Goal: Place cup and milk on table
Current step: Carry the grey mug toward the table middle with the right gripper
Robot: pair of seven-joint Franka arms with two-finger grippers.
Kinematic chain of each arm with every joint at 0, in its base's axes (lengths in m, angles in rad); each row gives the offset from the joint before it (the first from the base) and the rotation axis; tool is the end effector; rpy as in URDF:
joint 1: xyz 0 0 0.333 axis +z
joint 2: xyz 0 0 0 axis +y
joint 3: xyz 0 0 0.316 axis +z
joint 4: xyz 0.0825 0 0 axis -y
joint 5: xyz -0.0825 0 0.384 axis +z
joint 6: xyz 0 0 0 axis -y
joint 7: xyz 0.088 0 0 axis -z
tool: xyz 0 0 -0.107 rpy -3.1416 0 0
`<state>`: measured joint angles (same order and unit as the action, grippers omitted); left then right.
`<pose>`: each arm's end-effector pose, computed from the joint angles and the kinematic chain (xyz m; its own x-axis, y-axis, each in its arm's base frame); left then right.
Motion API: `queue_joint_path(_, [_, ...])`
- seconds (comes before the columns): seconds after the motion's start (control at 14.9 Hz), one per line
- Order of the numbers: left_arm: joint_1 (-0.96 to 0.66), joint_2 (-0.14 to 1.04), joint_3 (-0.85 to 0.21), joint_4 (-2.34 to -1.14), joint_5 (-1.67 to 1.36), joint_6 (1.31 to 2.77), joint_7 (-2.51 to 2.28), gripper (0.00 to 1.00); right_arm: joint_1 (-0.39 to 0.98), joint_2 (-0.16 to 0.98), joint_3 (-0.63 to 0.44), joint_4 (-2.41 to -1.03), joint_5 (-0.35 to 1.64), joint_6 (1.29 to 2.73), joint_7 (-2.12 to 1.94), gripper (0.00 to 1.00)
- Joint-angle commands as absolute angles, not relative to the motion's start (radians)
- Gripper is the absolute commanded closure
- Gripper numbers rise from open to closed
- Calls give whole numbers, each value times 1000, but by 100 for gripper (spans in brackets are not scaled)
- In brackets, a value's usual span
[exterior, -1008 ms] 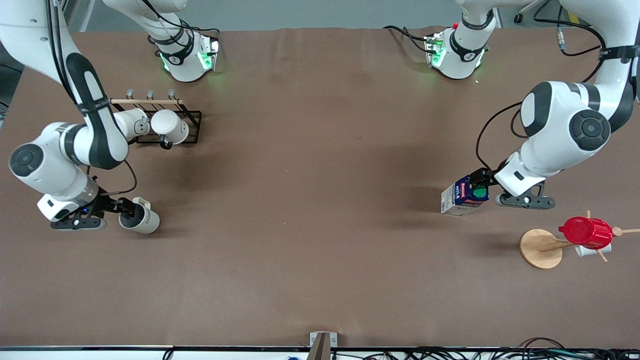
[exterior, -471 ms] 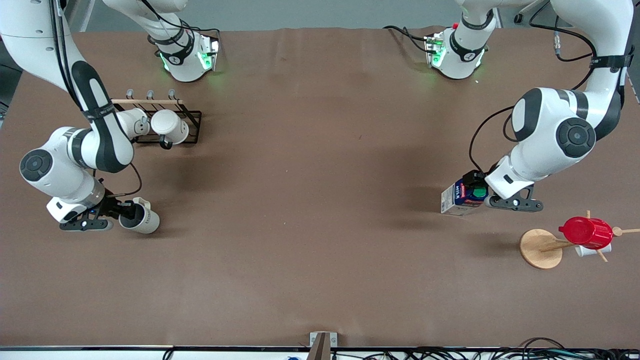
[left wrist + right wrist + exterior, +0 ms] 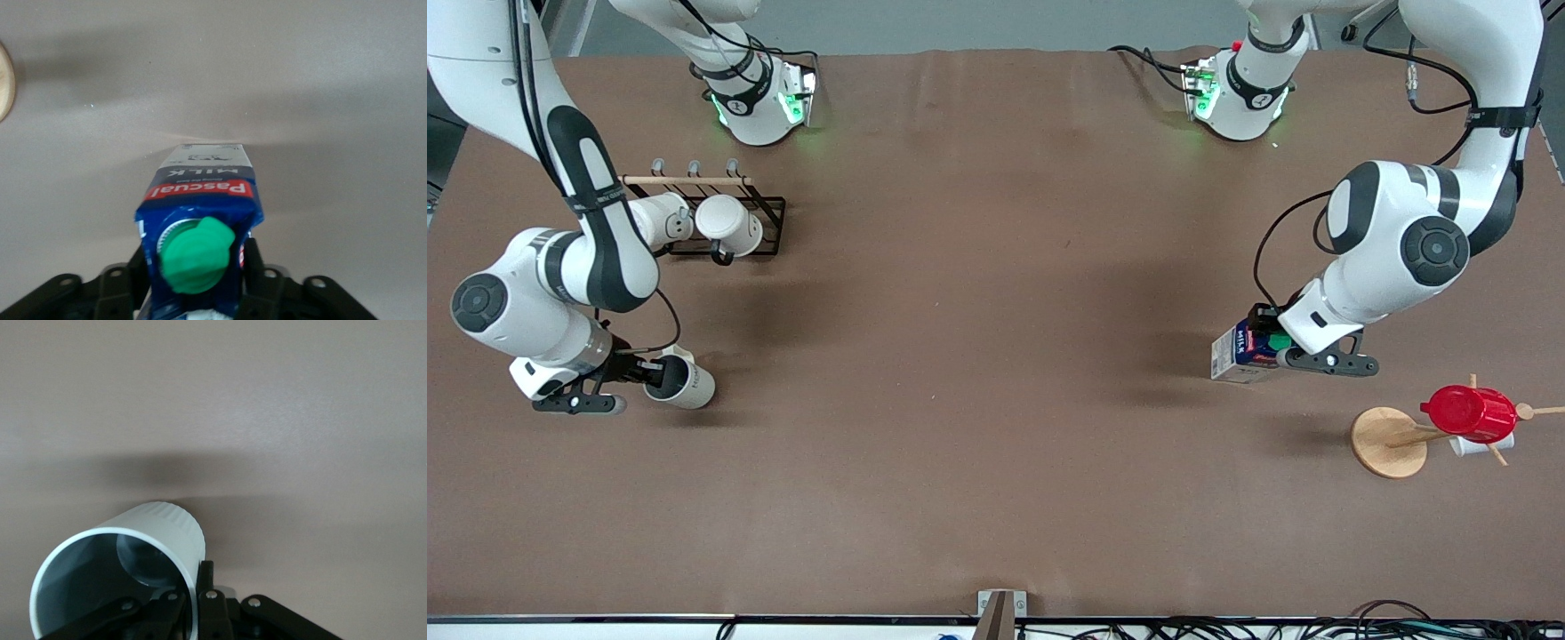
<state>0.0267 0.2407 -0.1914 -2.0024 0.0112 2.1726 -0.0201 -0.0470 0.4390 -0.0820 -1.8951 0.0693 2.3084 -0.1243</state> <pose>0.5802 -0.0927 0.3352 0.9868 -0.1477 -0.0666 -0.1456 -0.9887 0.0352 0.6241 -0.0769 0.2697 0.9988 -0.0444 -0.0218 -0.0448 -0.9988 -0.0182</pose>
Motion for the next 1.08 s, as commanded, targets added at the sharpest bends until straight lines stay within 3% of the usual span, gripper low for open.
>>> queue_joint_path(0.0, [29, 238, -196, -2006, 14, 2189, -25, 55, -5, 393, -65, -1754, 83, 2062, 27, 100])
queue_joint_path(0.13, [29, 232, -196, -2003, 14, 2187, -23, 55, 11, 382, 1, -1709, 84, 1994, 180, 100])
queue_joint_path(0.4, [29, 222, -209, -1997, 14, 2180, -23, 59, 56, 383, 207, -1681, 61, 2006, 547, 100])
queue_joint_path(0.74, [31, 224, -209, -1976, 14, 2171, -23, 63, 276, 504, 210, -1556, -81, 2031, 913, 100])
queue_joint_path(1.01, [28, 225, -209, -1905, 14, 2083, -25, 63, 377, 601, 210, -1534, -126, 2138, 1080, 100])
